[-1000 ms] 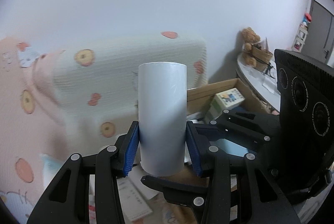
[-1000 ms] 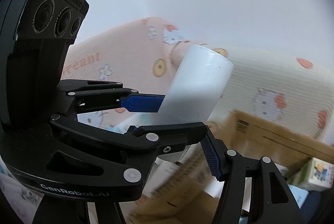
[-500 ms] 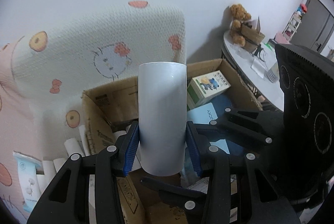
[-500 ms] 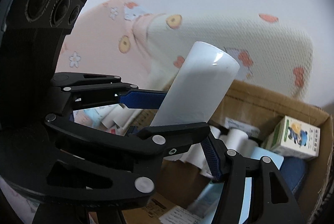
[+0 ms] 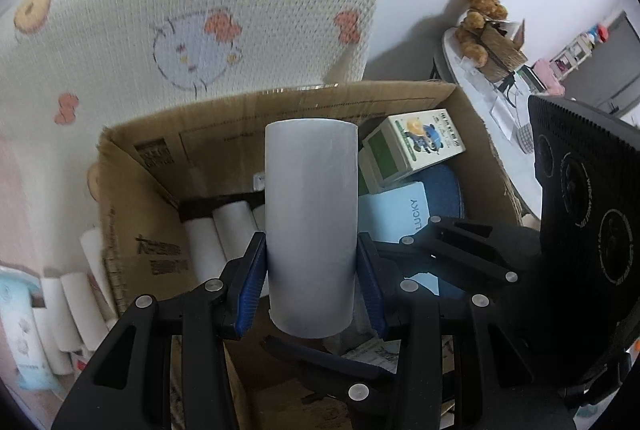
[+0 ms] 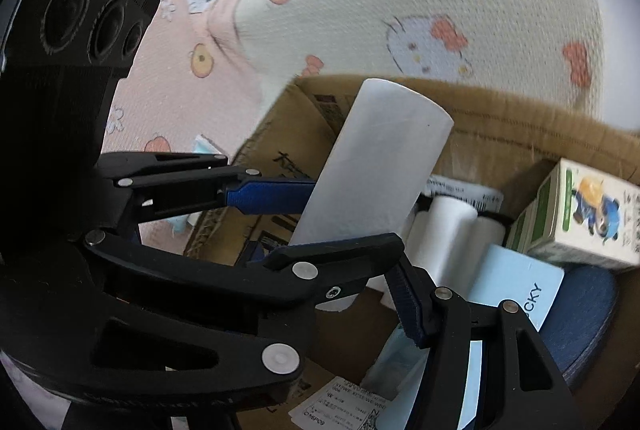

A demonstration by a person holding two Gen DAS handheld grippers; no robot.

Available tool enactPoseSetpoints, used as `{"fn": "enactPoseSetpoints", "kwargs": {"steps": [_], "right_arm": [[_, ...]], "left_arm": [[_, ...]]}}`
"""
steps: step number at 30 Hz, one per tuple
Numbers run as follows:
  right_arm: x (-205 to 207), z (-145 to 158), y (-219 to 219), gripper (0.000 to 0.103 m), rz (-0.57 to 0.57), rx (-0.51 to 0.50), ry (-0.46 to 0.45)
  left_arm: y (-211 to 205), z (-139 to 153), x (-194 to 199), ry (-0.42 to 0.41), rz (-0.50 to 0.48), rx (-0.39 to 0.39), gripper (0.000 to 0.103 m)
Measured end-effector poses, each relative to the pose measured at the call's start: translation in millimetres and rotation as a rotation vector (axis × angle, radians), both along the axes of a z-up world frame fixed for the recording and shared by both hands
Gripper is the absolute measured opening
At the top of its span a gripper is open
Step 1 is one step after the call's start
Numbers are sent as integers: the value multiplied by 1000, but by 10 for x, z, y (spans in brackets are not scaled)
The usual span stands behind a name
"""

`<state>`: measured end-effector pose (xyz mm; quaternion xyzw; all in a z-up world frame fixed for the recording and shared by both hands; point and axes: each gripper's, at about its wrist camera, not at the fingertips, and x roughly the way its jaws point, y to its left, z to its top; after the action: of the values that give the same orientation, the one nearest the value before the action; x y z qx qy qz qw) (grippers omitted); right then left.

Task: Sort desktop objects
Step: 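Carry the held tube with the left gripper over the cardboard box, then lower the tube into the box beside the standing white tubes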

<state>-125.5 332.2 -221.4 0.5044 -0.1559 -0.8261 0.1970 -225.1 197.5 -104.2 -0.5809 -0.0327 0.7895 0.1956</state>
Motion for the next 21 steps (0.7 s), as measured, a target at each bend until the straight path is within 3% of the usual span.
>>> {"fn": "enactPoseSetpoints", "kwargs": {"steps": [4,15,21], "right_arm": [[-44,-81,75,59,-18,-12,-48],[-145,-226,20,59,-1,42,-124],[-297,-295,-1,52,4,86,-147]], "left_arm": [[18,-92,-49,-53,21,29,48],[10,-335,-128,-153,74,5,48],[-100,-469,-205,-205,121,33,48]]}}
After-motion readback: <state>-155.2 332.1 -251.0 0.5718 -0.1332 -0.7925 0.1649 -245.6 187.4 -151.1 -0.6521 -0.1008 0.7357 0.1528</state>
